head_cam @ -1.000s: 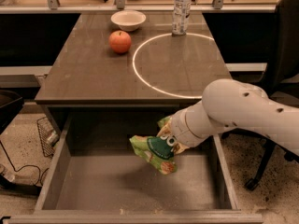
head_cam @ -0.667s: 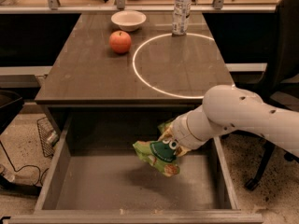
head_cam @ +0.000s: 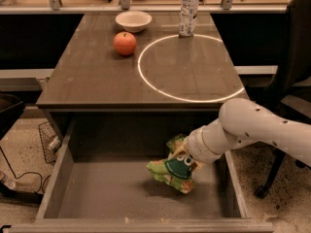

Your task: Place green rice chip bag into top drawer

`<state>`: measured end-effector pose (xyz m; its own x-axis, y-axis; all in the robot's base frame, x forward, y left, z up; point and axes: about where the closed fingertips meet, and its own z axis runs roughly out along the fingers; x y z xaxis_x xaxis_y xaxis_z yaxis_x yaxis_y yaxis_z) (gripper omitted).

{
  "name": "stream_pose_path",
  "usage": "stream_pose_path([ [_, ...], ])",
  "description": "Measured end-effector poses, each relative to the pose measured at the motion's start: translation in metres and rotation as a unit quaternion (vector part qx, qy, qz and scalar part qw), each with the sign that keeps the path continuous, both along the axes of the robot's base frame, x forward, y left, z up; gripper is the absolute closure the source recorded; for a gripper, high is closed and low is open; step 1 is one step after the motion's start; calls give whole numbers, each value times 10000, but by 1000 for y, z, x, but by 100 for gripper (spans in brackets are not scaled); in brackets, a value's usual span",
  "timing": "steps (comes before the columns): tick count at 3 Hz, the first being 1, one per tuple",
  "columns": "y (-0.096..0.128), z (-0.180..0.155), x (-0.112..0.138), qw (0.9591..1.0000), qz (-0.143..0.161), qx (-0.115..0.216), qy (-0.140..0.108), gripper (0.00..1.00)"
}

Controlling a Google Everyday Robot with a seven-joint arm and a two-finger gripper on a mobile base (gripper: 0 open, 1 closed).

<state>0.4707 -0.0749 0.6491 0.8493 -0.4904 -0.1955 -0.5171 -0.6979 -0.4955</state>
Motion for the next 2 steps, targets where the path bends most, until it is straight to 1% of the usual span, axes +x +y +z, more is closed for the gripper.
stream_pose_path([
  [1,0,-2,-1,9999,115,-4,-34,84],
  [2,1,-3,-2,9999,129,-5,-31,61],
])
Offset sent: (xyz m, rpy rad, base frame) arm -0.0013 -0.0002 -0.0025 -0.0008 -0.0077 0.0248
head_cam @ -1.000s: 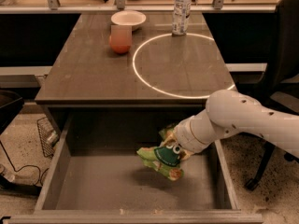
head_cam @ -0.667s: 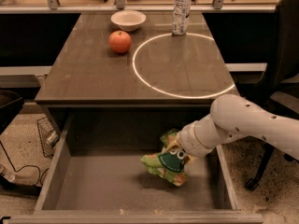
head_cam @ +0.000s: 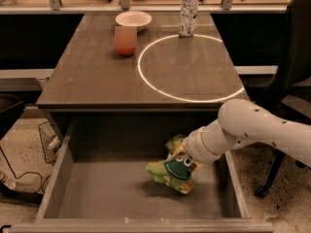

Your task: Place green rice chip bag into top drawer

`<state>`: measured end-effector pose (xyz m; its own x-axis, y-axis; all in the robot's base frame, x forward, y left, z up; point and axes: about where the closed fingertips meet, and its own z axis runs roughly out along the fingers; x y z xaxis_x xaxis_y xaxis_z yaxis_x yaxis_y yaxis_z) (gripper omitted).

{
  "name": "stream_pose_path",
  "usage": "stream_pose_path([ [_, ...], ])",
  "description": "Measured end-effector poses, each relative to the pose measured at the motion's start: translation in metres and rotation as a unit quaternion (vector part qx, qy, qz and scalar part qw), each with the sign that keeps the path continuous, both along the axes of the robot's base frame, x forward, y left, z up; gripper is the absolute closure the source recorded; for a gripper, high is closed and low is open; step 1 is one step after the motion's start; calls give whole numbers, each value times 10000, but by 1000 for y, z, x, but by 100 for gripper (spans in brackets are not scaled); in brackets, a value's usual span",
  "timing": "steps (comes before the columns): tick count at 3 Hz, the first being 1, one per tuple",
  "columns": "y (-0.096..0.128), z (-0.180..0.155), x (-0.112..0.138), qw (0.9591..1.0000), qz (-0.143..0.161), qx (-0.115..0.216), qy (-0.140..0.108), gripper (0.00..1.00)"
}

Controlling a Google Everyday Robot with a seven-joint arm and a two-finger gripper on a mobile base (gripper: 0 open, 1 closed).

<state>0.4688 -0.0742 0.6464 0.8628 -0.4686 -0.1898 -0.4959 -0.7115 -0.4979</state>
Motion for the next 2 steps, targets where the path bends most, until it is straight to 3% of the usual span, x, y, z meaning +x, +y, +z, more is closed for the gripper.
stream_pose_path([
  [2,2,-1,-1,10000,21,-2,9,15],
])
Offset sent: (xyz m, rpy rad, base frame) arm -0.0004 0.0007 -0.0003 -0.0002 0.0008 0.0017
